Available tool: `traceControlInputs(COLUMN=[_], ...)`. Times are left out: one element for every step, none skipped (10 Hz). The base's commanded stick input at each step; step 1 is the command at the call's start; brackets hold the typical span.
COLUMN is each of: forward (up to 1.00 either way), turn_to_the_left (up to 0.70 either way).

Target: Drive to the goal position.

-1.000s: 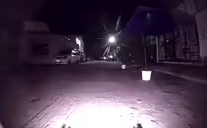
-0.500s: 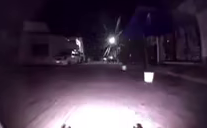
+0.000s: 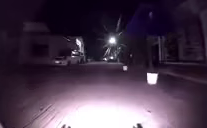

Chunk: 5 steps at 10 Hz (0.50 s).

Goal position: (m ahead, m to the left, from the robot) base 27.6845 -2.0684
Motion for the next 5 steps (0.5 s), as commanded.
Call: traceControlInputs(forward=[0.45, 0.45, 0.45, 0.45, 0.45], turn_to_the_left=[0.00, 0.00, 0.00, 0.00, 0.00])
